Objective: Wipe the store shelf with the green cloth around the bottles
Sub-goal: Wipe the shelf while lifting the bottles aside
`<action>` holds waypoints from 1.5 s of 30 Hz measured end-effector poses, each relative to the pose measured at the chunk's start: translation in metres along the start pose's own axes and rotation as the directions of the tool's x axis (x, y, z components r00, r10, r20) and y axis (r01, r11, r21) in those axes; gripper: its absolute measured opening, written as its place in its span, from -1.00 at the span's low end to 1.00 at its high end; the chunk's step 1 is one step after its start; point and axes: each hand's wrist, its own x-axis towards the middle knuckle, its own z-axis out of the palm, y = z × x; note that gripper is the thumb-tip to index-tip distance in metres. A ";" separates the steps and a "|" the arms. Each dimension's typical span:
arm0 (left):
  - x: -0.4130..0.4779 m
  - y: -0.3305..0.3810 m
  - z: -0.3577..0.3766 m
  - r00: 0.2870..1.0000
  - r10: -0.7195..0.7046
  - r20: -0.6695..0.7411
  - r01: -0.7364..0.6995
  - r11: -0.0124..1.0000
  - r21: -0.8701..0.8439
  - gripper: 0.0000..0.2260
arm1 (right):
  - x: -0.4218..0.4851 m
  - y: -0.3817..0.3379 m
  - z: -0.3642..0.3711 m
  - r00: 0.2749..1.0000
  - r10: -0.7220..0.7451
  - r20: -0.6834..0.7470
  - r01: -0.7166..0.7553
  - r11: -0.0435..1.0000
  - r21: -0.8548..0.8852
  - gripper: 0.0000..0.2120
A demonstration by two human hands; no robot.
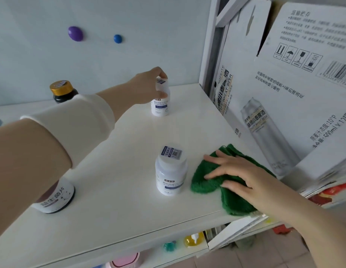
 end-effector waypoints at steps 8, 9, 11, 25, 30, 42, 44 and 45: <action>-0.001 -0.002 0.003 1.000 -0.012 0.027 0.011 1.000 0.027 -0.41 | 0.127 0.038 -0.023 0.963 0.222 -0.155 -0.253 0.941 -0.225 -0.66; -0.003 0.002 0.001 1.000 -0.020 0.001 0.020 0.999 0.035 -0.40 | 0.136 0.041 -0.023 0.962 0.229 -0.149 -0.261 0.934 -0.244 -0.65; -0.011 0.013 -0.006 0.997 -0.010 -0.080 0.011 1.000 0.007 -0.45 | 0.144 0.044 -0.022 0.963 0.227 -0.143 -0.258 0.929 -0.264 -0.64; -0.178 0.038 -0.004 0.978 0.204 0.049 -0.193 0.966 -0.174 -0.55 | -0.028 -0.007 0.002 0.981 0.032 -0.190 -0.037 0.999 -0.025 -0.64; -0.156 0.032 -0.006 0.991 0.072 -0.113 -0.094 0.974 -0.205 -0.64 | 0.044 0.008 -0.021 0.778 0.217 -0.590 -0.113 0.972 0.208 -0.70; -0.002 0.002 -0.008 0.998 0.025 -0.050 -0.016 0.984 0.178 -0.54 | 0.187 0.059 -0.020 0.966 0.143 -0.216 -0.198 0.945 -0.260 -0.67; 0.005 -0.001 -0.006 0.998 0.049 -0.041 -0.042 0.987 0.155 -0.63 | 0.173 0.054 -0.016 0.976 0.094 -0.197 -0.135 0.969 -0.208 -0.69; 0.007 -0.003 -0.006 0.998 0.056 -0.043 -0.049 0.990 0.136 -0.67 | 0.162 0.048 -0.013 0.981 0.067 -0.184 -0.100 0.979 -0.179 -0.70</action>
